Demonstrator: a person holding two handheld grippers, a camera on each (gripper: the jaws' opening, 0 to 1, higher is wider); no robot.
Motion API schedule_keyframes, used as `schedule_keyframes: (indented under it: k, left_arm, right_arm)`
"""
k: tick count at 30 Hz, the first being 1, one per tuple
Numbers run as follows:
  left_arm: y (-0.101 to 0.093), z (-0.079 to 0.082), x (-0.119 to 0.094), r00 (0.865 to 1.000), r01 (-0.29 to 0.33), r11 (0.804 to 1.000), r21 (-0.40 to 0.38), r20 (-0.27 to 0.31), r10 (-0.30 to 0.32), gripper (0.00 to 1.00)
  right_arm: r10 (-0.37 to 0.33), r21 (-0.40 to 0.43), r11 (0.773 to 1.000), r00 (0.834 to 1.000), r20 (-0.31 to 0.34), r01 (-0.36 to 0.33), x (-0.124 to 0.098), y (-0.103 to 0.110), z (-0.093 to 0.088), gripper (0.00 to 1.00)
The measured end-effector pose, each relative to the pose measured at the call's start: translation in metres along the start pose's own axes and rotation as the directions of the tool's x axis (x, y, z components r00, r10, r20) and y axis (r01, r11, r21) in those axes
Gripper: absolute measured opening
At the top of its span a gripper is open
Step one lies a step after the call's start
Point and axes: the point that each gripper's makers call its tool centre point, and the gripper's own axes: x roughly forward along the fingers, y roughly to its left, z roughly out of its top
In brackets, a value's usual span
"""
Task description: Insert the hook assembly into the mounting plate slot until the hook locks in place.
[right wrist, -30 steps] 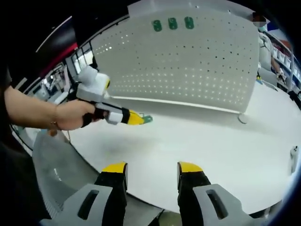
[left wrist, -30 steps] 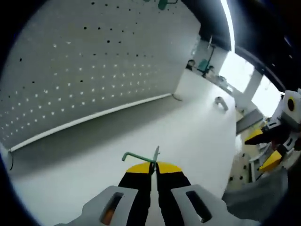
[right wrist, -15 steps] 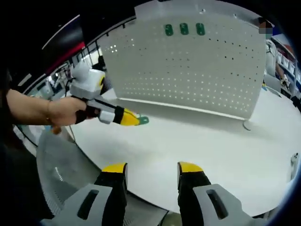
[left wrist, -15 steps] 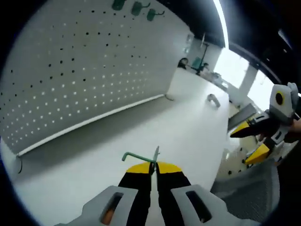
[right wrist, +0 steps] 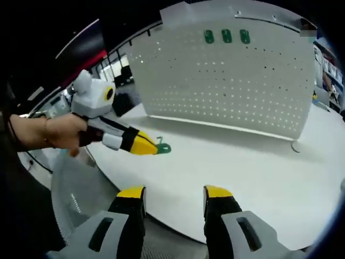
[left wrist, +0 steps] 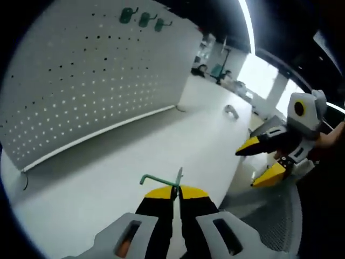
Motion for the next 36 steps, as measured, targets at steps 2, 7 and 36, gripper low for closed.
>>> schedule_keyframes:
  k: [2, 7, 36]
  left_arm:
    - [-0.004, -0.002, -0.003, 1.0, 0.009, 1.0, 0.006, -0.002, -0.009, 0.03]
    - [-0.015, -0.008, -0.011, 0.999, 0.041, 0.998, 0.05, -0.013, -0.04, 0.03]
    - [-0.06, -0.016, -0.04, 0.961, 0.268, 0.916, 0.299, -0.022, -0.274, 0.02]
  right_arm:
    - [0.014, 0.002, 1.0, 1.0, 0.006, -0.014, 0.002, 0.004, 0.004, 0.42]
    - [0.061, 0.013, 0.998, 0.998, 0.016, -0.061, 0.008, 0.014, 0.014, 0.42]
    - [0.377, 0.307, 0.894, 0.918, -0.124, -0.326, 0.053, 0.056, 0.035, 0.29]
